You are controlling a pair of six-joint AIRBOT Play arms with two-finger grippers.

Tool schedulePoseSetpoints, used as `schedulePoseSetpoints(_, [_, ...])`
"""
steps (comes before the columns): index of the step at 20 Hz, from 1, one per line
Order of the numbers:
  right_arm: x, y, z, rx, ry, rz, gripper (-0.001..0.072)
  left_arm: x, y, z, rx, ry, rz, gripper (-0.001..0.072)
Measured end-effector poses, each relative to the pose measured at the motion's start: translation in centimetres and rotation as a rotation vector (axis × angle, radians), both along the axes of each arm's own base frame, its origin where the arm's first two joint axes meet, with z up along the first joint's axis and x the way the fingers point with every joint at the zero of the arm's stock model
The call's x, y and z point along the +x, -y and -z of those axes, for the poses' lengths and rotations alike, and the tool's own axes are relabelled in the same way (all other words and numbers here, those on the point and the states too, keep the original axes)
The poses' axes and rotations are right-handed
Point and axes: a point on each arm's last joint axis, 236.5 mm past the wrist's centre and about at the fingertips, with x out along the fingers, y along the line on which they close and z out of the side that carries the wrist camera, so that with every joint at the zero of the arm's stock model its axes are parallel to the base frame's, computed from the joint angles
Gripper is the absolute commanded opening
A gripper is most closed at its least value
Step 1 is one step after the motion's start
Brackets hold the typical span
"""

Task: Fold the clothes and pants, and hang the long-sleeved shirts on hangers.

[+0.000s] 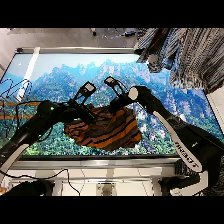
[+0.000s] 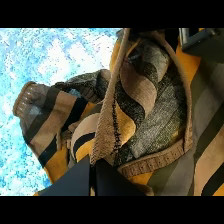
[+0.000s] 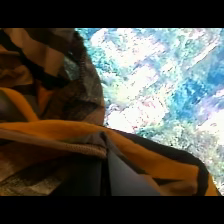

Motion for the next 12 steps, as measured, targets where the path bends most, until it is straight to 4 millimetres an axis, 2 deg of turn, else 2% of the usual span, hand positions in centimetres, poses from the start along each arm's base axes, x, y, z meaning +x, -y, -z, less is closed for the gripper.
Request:
schedulePoseSetpoints(1, [-0.2,-0.1,-0.4,0.009,-0.007,0.001,0.0020,0.0,0.0,0.0,0.000,0.001,0.000,0.0067])
schedulePoseSetpoints(3, [-0.7,-0.2,-1.6,0.026,-0.011,0.006,0.0020,0.0,-0.1,-0.1,-0.001,0.003,-0.002,0.0317])
schedulePoseSetpoints(5, [-1.1,-0.2,-3.5,0.049,0.001,0.017,0.0020,0.1,-0.1,-0.7,-0.017,0.016,-0.009,0.0473])
schedulePoseSetpoints(7, [-1.5,-0.2,-5.5,0.074,0.015,0.032,0.0020,0.4,0.1,-2.7,-0.076,0.054,-0.024,0.0489])
schedulePoseSetpoints(9, [-1.8,-0.1,-7.3,0.097,0.027,0.049,0.0020,0.7,-0.2,-6.1,-0.164,0.122,-0.056,0.0489])
schedulePoseSetpoints(10, [-2.0,-0.1,-7.9,0.107,0.026,0.059,0.0020,1.0,-1.1,-7.8,-0.199,0.156,-0.082,0.0489])
schedulePoseSetpoints(12, [-2.3,-0.1,-8.8,0.124,0.022,0.077,0.0020,1.9,-4.8,-11.2,-0.252,0.231,-0.177,0.0489])
